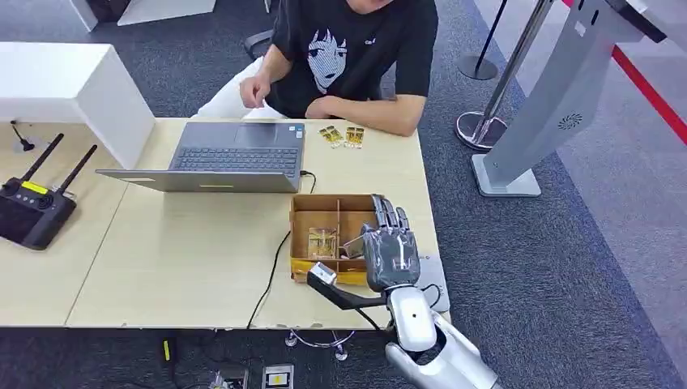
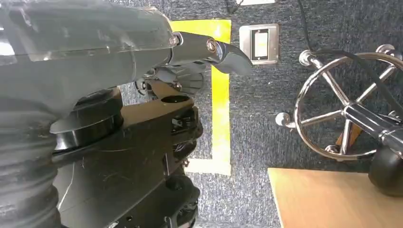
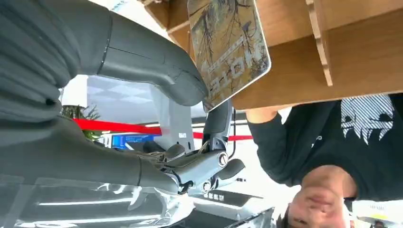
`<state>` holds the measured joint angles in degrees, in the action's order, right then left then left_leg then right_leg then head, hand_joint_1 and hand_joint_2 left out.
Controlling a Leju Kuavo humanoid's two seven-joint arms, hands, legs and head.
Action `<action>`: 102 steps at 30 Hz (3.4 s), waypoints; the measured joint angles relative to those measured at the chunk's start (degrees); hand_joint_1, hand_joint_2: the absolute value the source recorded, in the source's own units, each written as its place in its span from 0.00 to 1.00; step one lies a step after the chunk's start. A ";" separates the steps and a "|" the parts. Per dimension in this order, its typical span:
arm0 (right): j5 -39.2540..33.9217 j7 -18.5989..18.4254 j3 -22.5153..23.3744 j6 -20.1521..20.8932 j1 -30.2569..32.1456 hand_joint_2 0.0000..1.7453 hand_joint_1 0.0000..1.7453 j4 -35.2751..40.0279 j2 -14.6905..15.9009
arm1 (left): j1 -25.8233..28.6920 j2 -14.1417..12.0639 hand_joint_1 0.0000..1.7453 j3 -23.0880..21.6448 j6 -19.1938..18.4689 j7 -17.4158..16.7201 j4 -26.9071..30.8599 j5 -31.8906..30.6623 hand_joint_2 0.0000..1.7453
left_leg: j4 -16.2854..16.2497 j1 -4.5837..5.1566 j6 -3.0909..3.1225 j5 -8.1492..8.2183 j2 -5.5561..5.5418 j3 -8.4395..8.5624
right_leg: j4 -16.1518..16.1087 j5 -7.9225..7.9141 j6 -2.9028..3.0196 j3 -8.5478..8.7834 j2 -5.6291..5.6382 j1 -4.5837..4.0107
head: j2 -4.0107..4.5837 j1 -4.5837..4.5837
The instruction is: Pass the card to the sensor for recognition and then transmit it.
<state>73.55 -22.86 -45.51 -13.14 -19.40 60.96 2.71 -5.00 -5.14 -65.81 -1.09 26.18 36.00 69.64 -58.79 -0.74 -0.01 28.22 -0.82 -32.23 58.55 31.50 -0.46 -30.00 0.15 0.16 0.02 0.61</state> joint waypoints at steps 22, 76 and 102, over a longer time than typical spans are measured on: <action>-7.73 3.08 4.59 -0.26 -10.45 1.00 1.00 14.06 -2.07 | -1.93 0.90 0.00 0.00 -3.06 -2.51 -0.66 -3.12 1.00 | 0.00 0.00 -0.01 -0.09 0.01 -0.01 | 0.08 -0.03 0.02 0.01 0.01 0.00 | 0.00 -0.02; -80.24 38.42 47.09 -10.15 14.76 1.00 1.00 11.45 6.73 | 9.08 -2.93 0.00 24.95 -7.82 13.64 0.02 -8.79 0.00 | 0.00 0.01 0.07 0.31 -0.05 0.04 | -0.23 0.13 -0.04 -0.05 -0.06 0.02 | 0.00 -0.02; -73.06 16.22 75.19 -4.27 15.90 1.00 0.00 -44.04 -4.74 | 2.28 8.39 0.00 67.80 25.37 -5.38 -19.32 2.18 1.00 | 0.16 -0.05 0.02 0.26 0.09 0.12 | -0.19 0.20 0.03 0.06 0.12 -0.05 | 0.00 -0.04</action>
<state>0.48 -6.64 29.68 -17.41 -3.49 16.92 -2.03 -2.72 3.26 1.99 24.28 20.81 16.68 71.82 -58.62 -0.78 0.01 28.49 -0.73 -32.11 58.36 31.69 -0.43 -29.94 0.26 0.10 0.02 0.57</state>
